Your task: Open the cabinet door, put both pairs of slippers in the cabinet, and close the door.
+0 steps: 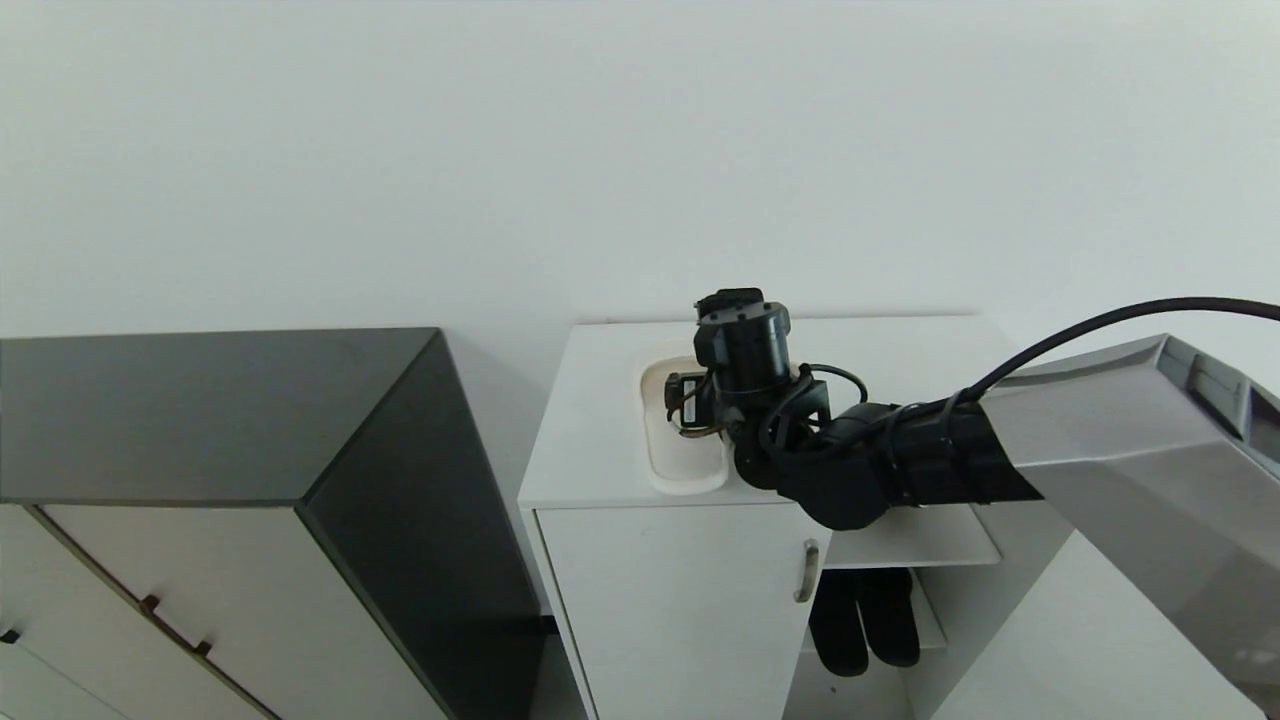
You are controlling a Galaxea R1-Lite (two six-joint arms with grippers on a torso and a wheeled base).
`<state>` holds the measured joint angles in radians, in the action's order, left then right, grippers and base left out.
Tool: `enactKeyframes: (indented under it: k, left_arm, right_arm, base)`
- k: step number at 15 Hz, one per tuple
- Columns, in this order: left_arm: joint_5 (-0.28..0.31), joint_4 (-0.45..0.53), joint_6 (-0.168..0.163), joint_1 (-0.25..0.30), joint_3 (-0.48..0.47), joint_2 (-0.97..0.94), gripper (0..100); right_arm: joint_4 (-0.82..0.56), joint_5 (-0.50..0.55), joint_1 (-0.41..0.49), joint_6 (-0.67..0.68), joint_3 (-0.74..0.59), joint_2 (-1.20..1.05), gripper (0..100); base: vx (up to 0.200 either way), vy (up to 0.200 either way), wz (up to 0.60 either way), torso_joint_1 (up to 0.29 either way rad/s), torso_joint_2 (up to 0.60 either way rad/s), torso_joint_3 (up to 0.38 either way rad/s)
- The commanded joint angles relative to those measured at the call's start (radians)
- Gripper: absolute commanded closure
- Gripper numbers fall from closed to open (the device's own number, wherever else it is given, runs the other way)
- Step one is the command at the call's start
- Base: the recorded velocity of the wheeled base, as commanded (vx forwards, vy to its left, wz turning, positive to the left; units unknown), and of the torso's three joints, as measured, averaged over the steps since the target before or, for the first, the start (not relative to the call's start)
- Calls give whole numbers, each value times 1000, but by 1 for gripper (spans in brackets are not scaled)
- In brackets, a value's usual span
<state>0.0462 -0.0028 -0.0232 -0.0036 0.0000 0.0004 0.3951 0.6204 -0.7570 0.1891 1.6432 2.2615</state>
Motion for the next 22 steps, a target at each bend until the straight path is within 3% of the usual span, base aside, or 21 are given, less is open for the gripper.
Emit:
enactKeyframes:
  k: [1,4,5,15,22]
  left_arm:
    - [0,0,0,1,0,1,100]
    - [0,0,0,1,0,1,100]
    - [0,0,0,1,0,1,100]
    - [0,0,0,1,0,1,100]
    - [0,0,2,1,0,1,100]
  right_arm:
    - [2,2,13,-2,35,55,0]
    - [4,2,16,-4,52,62,0]
    - [5,2,16,-8,58,67,100]
    - [4,7,2,-22,35,-25,100]
    - [111,-125,-42,-34,-410,-300,100]
  base:
    - [0,0,0,0,0,0]
    - [0,0,0,0,0,0]
    - [0,0,0,0,0,0]
    - [0,0,0,0,0,0]
    - [0,0,0,0,0,0]
